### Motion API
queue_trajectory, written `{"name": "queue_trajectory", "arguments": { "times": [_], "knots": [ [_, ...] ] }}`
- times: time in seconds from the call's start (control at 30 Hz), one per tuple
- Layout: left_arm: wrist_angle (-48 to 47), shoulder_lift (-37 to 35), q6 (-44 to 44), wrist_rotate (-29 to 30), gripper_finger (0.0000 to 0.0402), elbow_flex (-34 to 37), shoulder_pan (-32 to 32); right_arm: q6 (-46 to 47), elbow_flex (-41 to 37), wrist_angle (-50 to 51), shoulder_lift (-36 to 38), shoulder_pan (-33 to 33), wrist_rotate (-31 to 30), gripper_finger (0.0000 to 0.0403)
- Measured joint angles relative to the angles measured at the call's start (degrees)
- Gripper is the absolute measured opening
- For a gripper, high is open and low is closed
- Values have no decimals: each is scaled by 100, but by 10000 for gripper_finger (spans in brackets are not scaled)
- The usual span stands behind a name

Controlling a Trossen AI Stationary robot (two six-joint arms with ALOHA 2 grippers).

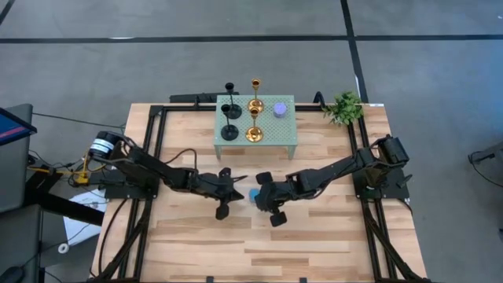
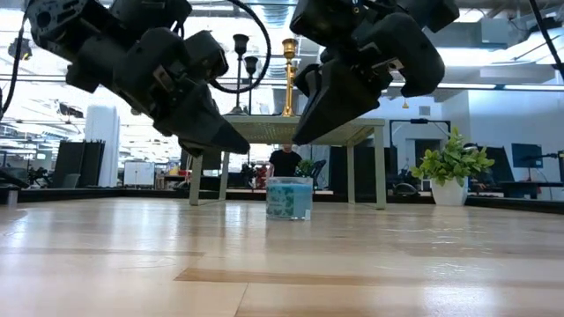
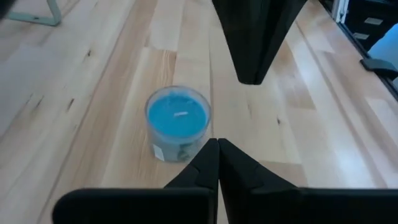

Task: Pick & Place candle stick holders
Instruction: Put the blue scented candle on the shelf aligned with the purple scented candle

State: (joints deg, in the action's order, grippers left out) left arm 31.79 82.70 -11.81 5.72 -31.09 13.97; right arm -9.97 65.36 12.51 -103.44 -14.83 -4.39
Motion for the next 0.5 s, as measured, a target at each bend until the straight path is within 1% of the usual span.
{"name": "queue_trajectory", "arguments": {
  "times": [0.17, 0.3, 0.4, 0.5],
  "knots": [
    [-10, -256, 271, 0, 10, 1, -2, -10, 0, -148, 0, -2, -160, 52],
    [-9, -443, 302, -1, 6, 0, 0, 71, 0, -118, 0, 41, -338, 83],
    [-32, -547, 304, 0, 5, 0, -2, 269, 0, -51, -13, 132, -317, 93],
    [-70, -613, 304, 0, 8, 2, -2, 386, 2, -53, -208, 206, -297, 93]
  ]
}}
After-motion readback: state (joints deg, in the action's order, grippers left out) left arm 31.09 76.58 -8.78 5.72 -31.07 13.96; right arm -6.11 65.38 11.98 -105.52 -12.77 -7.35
